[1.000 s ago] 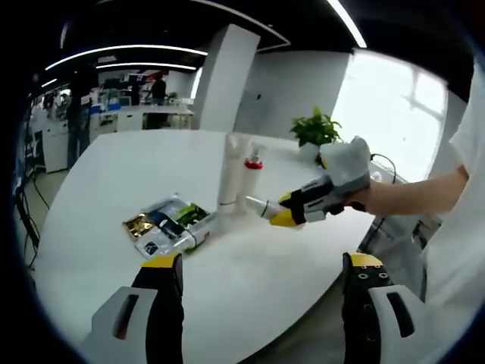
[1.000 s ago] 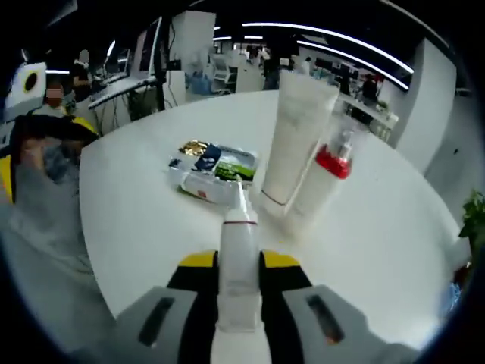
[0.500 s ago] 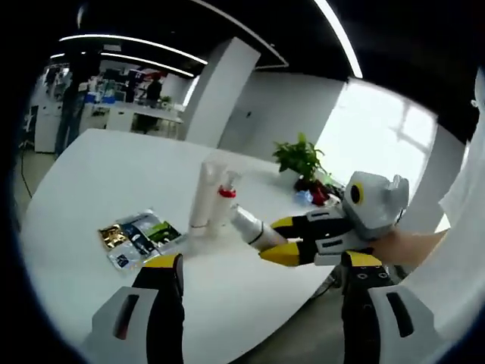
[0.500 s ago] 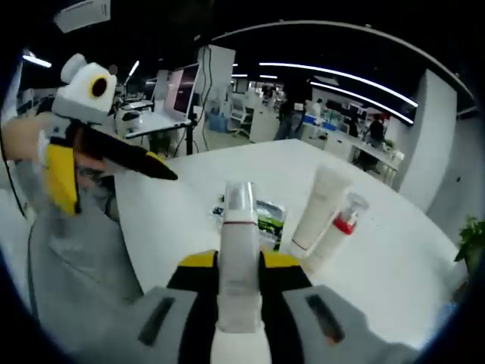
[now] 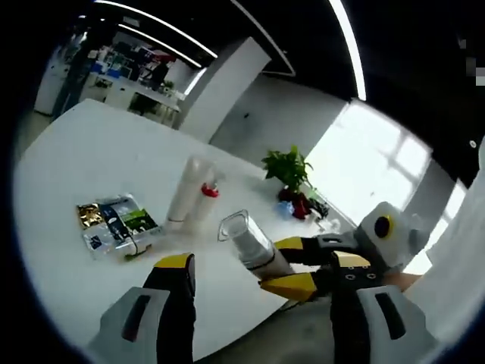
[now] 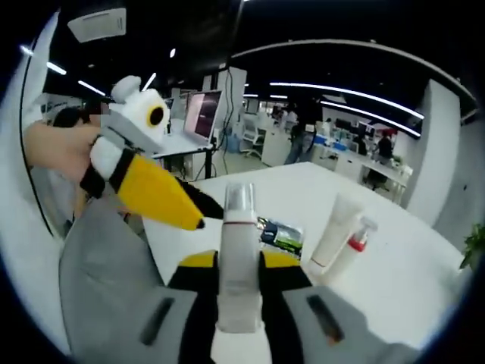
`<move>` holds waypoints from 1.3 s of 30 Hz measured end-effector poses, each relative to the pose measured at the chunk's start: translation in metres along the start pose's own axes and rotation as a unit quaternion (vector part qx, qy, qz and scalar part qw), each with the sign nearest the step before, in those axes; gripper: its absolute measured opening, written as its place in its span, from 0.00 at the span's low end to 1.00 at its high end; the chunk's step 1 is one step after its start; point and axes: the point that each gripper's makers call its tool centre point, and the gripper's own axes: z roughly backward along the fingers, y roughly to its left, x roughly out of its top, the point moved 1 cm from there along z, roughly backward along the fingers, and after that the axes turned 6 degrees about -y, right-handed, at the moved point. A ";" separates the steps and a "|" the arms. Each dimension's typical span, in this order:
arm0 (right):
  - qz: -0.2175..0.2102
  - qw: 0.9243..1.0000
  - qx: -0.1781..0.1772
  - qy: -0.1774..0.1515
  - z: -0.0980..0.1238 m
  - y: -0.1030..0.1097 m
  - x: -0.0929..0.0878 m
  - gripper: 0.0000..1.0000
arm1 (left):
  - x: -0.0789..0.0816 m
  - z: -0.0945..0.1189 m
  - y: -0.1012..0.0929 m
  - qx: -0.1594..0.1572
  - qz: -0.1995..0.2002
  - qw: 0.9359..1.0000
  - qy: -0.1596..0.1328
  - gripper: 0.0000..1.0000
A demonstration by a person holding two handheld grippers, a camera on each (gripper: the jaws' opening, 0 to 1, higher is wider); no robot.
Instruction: Arrange the skincare products in the storage area until every visible bottle or jar stands upright without overlapping.
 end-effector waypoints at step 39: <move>-0.108 0.975 0.168 -0.099 0.046 0.031 0.032 0.26 | 0.015 0.019 -0.069 -0.213 -0.114 0.967 0.080 0.16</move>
